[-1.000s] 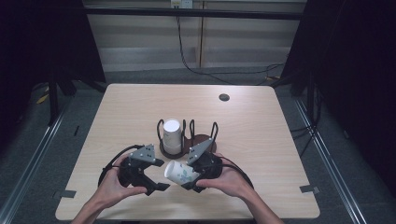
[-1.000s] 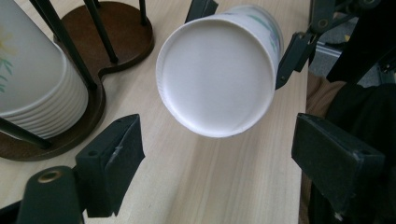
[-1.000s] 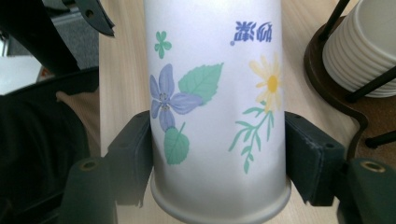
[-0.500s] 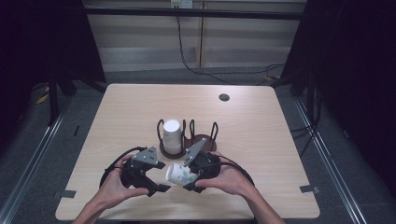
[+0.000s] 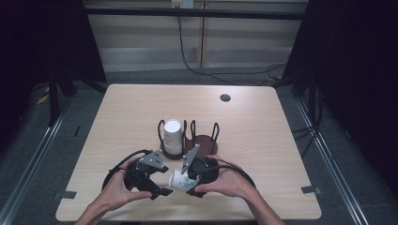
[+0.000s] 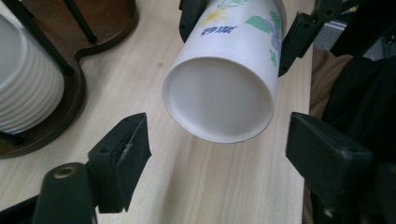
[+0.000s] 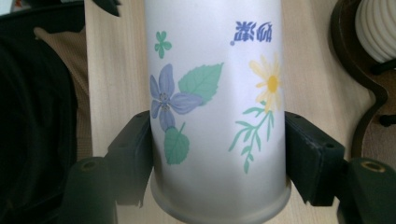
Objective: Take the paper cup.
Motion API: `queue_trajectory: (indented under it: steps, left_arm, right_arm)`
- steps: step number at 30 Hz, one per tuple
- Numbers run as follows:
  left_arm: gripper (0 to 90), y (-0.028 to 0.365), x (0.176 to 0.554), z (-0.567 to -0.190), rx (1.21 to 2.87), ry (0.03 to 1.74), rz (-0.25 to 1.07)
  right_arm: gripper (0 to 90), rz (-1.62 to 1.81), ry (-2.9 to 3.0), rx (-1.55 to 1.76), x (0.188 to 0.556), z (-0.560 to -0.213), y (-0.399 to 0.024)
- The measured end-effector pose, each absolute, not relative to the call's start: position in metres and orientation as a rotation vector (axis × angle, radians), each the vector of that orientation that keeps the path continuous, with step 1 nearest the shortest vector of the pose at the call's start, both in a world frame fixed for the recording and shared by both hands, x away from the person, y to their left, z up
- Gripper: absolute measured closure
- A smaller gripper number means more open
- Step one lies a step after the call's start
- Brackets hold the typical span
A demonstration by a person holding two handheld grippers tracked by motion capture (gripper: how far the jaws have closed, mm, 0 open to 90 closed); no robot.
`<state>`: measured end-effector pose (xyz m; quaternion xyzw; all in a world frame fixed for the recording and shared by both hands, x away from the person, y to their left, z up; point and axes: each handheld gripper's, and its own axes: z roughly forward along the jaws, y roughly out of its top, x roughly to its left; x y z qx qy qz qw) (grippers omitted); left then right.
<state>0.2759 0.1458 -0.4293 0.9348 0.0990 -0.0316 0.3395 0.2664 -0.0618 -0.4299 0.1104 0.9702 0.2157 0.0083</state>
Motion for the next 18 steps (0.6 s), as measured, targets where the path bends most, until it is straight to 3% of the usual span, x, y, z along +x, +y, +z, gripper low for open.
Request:
queue_trajectory:
  steps: [18]
  left_arm:
    - [21.7, 0.1391, 0.2742, -0.4325, 2.445, 0.231, -0.121]
  right_arm:
    - [31.5, 0.586, 3.037, 0.268, 0.2588, -0.4275, -0.0512]
